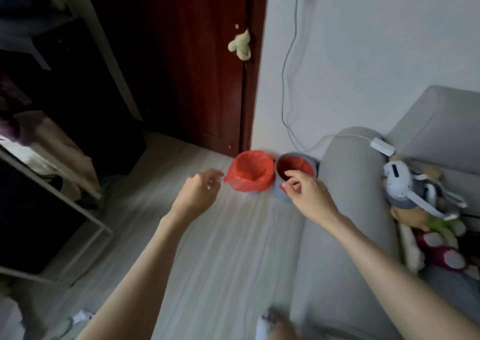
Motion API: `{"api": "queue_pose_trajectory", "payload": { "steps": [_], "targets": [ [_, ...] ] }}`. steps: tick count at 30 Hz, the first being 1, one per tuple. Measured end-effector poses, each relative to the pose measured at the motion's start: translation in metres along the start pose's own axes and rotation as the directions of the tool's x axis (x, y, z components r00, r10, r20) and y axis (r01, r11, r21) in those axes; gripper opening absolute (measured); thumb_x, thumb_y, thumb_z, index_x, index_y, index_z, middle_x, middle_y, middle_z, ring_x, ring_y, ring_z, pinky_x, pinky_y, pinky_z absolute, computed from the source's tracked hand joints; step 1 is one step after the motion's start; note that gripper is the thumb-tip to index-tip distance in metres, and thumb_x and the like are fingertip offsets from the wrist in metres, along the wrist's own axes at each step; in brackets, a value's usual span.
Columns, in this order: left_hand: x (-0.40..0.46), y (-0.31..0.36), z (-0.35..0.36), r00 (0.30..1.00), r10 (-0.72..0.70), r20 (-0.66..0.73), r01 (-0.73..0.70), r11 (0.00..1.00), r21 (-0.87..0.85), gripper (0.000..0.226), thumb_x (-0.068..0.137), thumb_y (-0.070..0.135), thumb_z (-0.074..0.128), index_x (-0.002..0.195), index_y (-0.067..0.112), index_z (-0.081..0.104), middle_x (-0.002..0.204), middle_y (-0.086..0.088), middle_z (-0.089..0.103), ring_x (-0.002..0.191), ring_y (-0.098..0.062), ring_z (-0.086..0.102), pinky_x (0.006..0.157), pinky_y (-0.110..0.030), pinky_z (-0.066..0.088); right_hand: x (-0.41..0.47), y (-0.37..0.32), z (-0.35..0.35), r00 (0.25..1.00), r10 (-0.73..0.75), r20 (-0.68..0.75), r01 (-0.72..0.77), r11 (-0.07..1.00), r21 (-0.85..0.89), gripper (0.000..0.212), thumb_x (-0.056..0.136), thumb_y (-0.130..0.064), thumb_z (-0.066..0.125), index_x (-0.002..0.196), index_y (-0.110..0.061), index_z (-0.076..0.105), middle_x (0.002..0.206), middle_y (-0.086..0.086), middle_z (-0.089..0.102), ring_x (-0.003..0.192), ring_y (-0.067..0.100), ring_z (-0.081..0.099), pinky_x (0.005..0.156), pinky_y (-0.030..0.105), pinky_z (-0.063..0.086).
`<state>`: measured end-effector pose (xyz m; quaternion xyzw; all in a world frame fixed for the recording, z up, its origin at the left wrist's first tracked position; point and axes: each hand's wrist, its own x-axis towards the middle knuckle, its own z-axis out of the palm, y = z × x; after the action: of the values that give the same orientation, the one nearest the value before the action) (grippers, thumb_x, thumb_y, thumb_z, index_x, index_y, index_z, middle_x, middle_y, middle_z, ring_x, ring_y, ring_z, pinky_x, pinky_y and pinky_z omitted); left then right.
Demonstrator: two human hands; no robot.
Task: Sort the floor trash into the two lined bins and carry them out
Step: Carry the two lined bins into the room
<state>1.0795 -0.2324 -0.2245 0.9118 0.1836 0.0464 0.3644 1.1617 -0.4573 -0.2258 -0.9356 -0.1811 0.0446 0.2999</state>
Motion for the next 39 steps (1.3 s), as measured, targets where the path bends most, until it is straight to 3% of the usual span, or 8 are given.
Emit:
{"api": "queue_pose_trajectory", "payload": {
  "steps": [10,18,21,23,27,30,34,39],
  "targets": [
    [0.231,-0.013,0.172,0.958,-0.265,0.107,0.272,0.960,-0.059,0.027,0.093,0.012,0.049,0.116,0.011,0.062,0.114,-0.010,0.067,0.103,-0.026,0.062,0.088,-0.026,0.043,0.238,0.172,0.065,0.958,0.199,0.206,-0.199,0.980,-0.024,0.031,0.090,-0.025,0.058,0.119,-0.012,0.061,0.107,0.007,0.070,0.106,0.024,0.063,0.089,0.031,0.046],
    [0.381,-0.083,0.318,0.847,-0.507,0.162,0.526,0.842,-0.116,0.039,0.091,0.007,0.050,0.130,0.006,0.049,0.129,-0.014,0.057,0.113,-0.031,0.057,0.099,-0.036,0.043,0.394,0.316,0.170,0.793,0.472,0.386,-0.510,0.860,-0.003,0.039,0.094,-0.022,0.052,0.128,-0.001,0.053,0.120,0.014,0.064,0.116,0.028,0.057,0.097,0.031,0.040],
    [0.414,-0.125,0.373,0.773,-0.605,0.193,0.634,0.751,-0.184,0.042,0.093,0.008,0.048,0.135,0.008,0.045,0.131,-0.007,0.053,0.115,-0.030,0.055,0.097,-0.036,0.044,0.426,0.372,0.237,0.612,0.651,0.449,-0.770,0.621,0.150,0.019,0.094,-0.016,0.050,0.100,-0.004,0.064,0.112,0.017,0.063,0.095,0.027,0.061,0.084,0.031,0.052],
    [0.435,-0.157,0.414,0.676,-0.693,0.250,0.735,0.616,-0.282,0.044,0.094,0.008,0.048,0.137,0.010,0.042,0.133,-0.007,0.051,0.120,-0.030,0.052,0.096,-0.037,0.043,0.441,0.401,0.279,0.413,0.707,0.574,-0.909,0.284,0.304,0.012,0.095,-0.012,0.046,0.096,-0.009,0.058,0.110,0.014,0.059,0.093,0.023,0.061,0.071,0.026,0.053],
    [0.472,-0.215,0.494,0.519,-0.776,0.358,0.822,0.339,-0.457,0.050,0.095,0.004,0.045,0.142,0.007,0.030,0.143,-0.021,0.041,0.131,-0.034,0.041,0.108,-0.048,0.035,0.463,0.450,0.347,0.157,0.737,0.658,-0.823,-0.271,0.500,0.030,0.099,-0.016,0.036,0.125,-0.007,0.047,0.137,0.017,0.048,0.127,0.030,0.046,0.098,0.038,0.040],
    [0.496,-0.246,0.542,0.440,-0.815,0.377,0.832,0.212,-0.512,0.048,0.095,0.010,0.048,0.139,0.009,0.030,0.138,-0.013,0.047,0.118,-0.027,0.049,0.098,-0.041,0.043,0.475,0.485,0.384,0.062,0.725,0.686,-0.751,-0.419,0.511,0.046,0.100,-0.017,0.023,0.138,0.000,0.041,0.142,0.019,0.044,0.133,0.034,0.041,0.109,0.043,0.031],
    [0.519,-0.280,0.581,0.401,-0.853,0.334,0.807,0.156,-0.570,0.049,0.091,0.004,0.046,0.138,0.011,0.036,0.090,-0.002,0.054,0.072,-0.015,0.049,0.066,-0.028,0.042,0.487,0.510,0.404,0.002,0.684,0.729,-0.620,-0.572,0.537,0.045,0.100,-0.010,0.023,0.139,-0.004,0.043,0.144,0.013,0.045,0.134,0.033,0.040,0.109,0.047,0.030],
    [0.531,-0.293,0.599,0.346,-0.918,0.192,0.735,0.138,-0.664,0.056,0.089,-0.002,0.044,0.137,0.022,0.029,0.124,-0.008,0.053,0.102,-0.022,0.056,0.090,-0.041,0.051,0.488,0.520,0.424,-0.041,0.670,0.741,-0.431,-0.681,0.592,0.041,0.100,-0.009,0.029,0.138,-0.010,0.045,0.142,0.007,0.048,0.132,0.027,0.043,0.108,0.035,0.037]
  ]
}}
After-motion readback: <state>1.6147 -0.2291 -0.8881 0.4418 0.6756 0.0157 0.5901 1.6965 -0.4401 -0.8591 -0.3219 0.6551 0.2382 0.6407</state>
